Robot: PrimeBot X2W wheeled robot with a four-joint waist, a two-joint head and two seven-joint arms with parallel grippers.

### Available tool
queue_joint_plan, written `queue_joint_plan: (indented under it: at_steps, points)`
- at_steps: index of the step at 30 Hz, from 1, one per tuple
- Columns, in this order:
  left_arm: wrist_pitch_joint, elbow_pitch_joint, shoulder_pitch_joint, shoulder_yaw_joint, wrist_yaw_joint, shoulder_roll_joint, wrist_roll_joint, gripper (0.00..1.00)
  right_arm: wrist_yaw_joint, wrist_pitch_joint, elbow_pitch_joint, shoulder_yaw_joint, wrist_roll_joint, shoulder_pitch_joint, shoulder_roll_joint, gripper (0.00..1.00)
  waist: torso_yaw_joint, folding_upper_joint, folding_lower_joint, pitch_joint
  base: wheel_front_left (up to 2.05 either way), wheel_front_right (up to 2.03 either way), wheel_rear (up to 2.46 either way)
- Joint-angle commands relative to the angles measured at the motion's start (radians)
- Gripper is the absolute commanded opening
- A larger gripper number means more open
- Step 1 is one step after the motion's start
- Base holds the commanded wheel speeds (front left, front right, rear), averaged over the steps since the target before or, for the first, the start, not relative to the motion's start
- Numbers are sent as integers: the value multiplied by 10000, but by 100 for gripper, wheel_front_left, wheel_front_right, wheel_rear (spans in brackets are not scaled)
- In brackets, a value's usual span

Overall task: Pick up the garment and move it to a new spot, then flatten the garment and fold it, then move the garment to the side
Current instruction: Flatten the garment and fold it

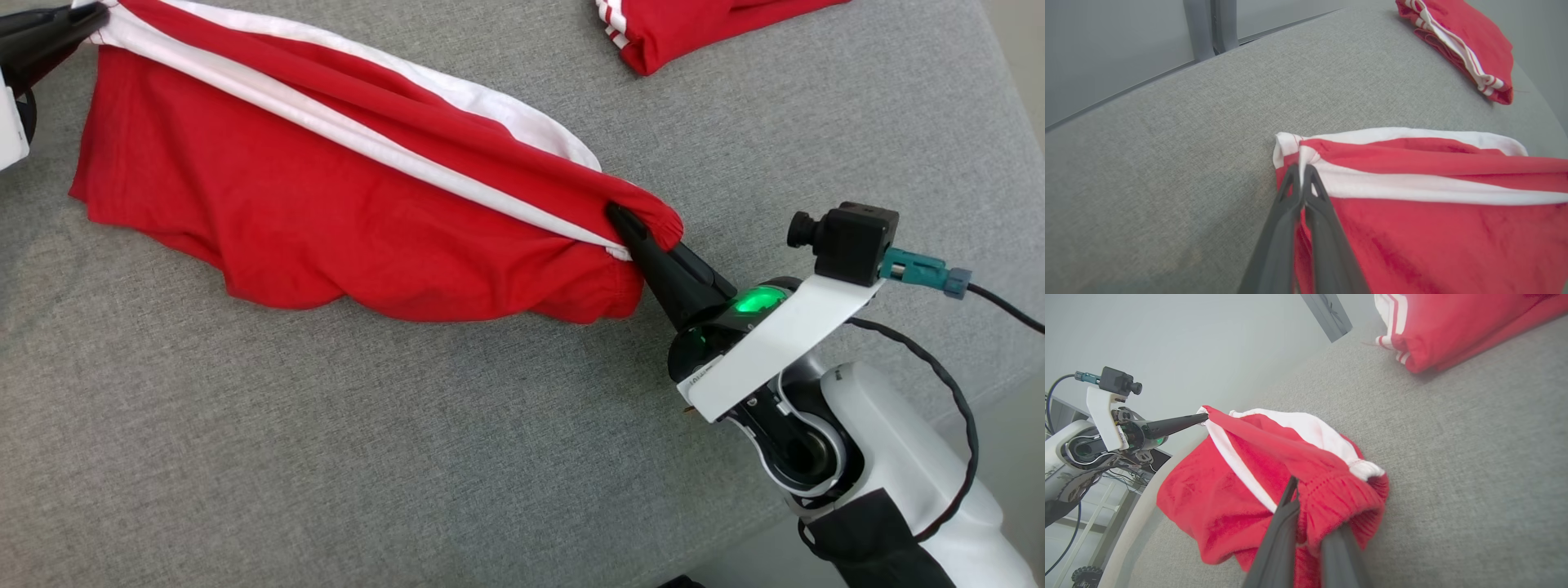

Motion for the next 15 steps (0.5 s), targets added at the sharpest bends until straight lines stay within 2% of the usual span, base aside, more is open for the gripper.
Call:
queue_joint_plan:
  at_steps: [1, 2, 3, 4, 5, 6, 7, 15]
  points:
    - [-25, 162, -184, -13, -54, -25, 79, 0, -1, -170, 126, 60, 61, -96, -45, 4, -41, 0, -1, -8, 0, 0, 0]
    - [-26, 220, -185, -31, -64, -44, 88, 0, -1, -207, 163, 81, 69, -148, -52, 10, -52, 0, -1, -15, 0, 0, 0]
    - [-33, 274, -190, -45, -56, -61, 90, 14, -1, -262, 221, 109, 76, -204, -59, 17, -58, 0, -1, -23, 0, 0, 0]
    - [-39, 311, -192, -57, -74, -93, 83, 38, -1, -279, 283, 148, 77, -242, -57, 24, -59, 0, -1, -34, 0, 0, 0]
    - [-37, 346, -190, -68, -89, -133, 66, 87, -1, -329, 344, 192, 82, -254, -46, 35, -56, 0, -1, -48, 0, 0, 0]
    - [-31, 378, -184, -72, -88, -182, 27, 100, -1, -351, 392, 229, 86, -253, -41, 60, -50, 0, -1, -69, 0, 0, 0]
    - [-6, 399, -168, -75, -102, -228, -34, 100, -1, -359, 442, 264, 89, -269, -42, 100, -36, 0, -1, -99, 0, 0, 0]
    - [-8, 415, 193, -163, -186, -305, -320, 100, 1, -690, 750, 278, 51, -337, -244, 100, 135, 0, -1, -593, 0, 0, 0]
